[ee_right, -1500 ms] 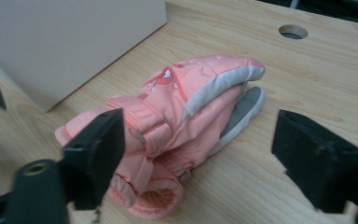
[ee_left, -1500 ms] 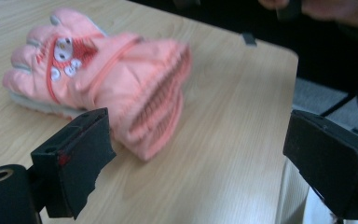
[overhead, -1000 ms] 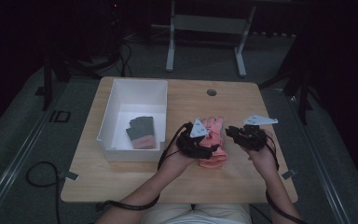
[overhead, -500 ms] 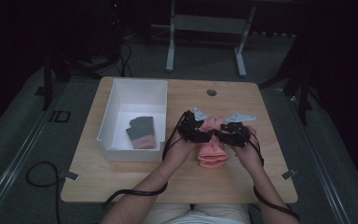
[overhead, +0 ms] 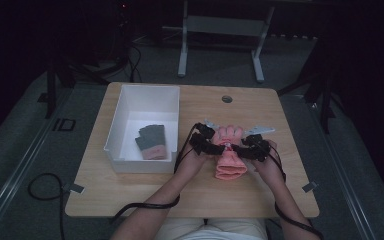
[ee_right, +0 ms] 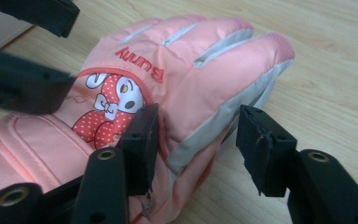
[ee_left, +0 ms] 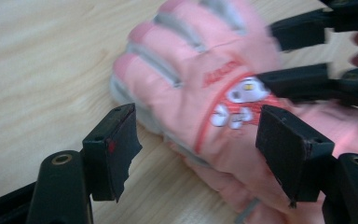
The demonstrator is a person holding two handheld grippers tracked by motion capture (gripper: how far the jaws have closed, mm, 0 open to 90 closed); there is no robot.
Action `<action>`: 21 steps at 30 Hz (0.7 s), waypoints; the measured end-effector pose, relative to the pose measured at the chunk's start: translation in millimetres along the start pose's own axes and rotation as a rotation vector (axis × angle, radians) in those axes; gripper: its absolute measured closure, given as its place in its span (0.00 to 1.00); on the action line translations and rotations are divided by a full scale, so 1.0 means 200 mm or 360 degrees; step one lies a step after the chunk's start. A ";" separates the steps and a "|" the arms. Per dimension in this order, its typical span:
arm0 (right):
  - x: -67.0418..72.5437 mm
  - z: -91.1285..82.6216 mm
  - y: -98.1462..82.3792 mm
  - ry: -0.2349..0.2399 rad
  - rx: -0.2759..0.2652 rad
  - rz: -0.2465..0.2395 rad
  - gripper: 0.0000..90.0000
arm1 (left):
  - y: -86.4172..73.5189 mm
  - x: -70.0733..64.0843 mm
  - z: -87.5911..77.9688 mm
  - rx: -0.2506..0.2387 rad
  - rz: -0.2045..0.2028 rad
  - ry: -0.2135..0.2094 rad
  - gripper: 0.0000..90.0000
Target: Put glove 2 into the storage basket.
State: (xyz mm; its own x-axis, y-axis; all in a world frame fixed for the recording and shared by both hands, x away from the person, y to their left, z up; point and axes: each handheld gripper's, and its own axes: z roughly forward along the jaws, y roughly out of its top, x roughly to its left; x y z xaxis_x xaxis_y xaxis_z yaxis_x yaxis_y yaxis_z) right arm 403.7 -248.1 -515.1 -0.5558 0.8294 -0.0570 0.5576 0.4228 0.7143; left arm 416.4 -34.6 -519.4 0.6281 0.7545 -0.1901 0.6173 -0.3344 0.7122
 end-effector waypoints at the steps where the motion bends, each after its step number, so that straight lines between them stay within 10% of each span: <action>1: -0.01 0.00 0.00 0.0001 0.0009 0.0000 0.52 | -0.01 0.02 0.02 0.0016 -0.0027 -0.0020 0.34; 11: -0.04 0.06 -0.03 0.0135 0.0087 0.0087 0.59 | -0.06 0.10 0.17 0.0095 -0.0198 -0.0319 0.54; 21: -0.02 0.04 -0.03 0.0156 0.0029 0.0127 0.77 | -0.02 0.04 0.14 0.0087 -0.0141 -0.0291 0.87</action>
State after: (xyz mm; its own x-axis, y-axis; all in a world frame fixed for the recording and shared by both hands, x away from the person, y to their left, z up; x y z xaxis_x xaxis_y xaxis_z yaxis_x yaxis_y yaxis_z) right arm 406.8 -250.3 -523.8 -0.5662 0.8214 0.0687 0.6131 0.3640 0.7011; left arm 432.9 -42.8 -542.3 0.6428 0.6688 -0.3736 0.6956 -0.3052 0.6504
